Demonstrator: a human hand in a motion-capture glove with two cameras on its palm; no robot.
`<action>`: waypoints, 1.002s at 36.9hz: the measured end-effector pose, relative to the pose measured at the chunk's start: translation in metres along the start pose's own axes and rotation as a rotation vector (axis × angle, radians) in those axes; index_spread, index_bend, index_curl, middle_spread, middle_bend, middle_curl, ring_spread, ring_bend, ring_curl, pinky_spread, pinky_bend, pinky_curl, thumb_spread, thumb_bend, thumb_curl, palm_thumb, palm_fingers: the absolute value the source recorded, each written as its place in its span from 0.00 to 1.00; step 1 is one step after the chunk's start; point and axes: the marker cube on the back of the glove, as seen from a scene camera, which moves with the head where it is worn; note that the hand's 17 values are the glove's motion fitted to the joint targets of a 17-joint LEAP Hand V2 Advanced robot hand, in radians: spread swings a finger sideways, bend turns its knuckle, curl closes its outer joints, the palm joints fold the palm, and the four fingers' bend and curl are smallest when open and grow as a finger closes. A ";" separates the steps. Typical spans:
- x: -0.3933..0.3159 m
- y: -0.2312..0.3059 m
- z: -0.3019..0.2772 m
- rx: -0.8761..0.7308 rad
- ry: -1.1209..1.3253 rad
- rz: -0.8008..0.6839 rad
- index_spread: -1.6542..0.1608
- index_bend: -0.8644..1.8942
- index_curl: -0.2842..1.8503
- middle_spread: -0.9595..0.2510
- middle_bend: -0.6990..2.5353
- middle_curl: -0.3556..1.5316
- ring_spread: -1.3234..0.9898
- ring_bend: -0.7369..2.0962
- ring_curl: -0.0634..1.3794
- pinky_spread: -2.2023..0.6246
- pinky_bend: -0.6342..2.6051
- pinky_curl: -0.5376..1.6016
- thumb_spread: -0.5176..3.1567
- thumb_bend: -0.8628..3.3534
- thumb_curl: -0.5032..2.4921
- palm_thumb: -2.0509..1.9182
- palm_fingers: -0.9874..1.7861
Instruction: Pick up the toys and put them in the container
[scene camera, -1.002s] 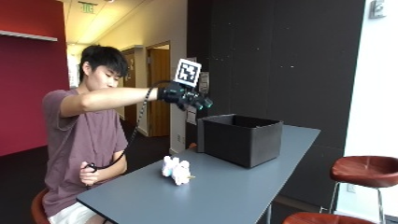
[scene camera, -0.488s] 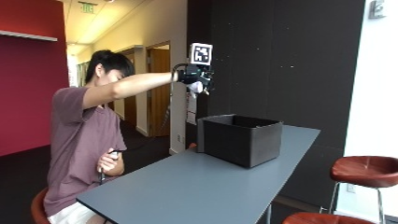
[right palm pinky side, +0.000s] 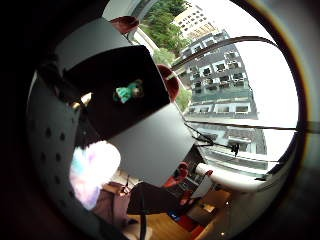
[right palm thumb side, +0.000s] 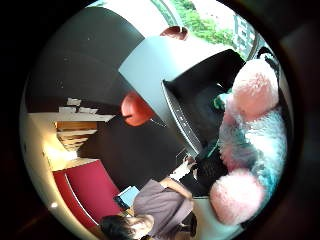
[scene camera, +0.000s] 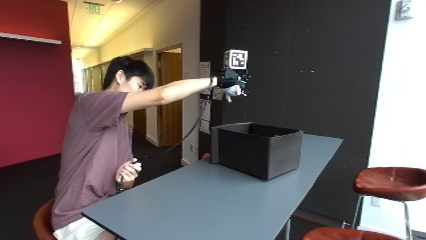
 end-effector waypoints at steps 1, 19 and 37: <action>-0.007 -0.005 0.001 0.011 -0.016 -0.062 0.75 0.61 0.52 0.54 0.52 0.60 0.39 0.71 0.52 0.65 0.56 0.50 0.32 0.21 0.46 0.67 0.68; -0.035 -0.062 0.072 -0.237 -0.080 0.161 0.77 0.33 0.41 0.73 0.25 0.47 0.52 0.45 0.40 0.75 0.63 0.50 0.41 0.18 0.38 0.53 0.12; 0.036 -0.007 0.078 -0.263 0.124 0.047 0.79 0.33 0.27 0.81 0.23 0.34 0.60 0.34 0.29 0.81 0.55 0.44 0.45 0.19 0.32 0.51 0.20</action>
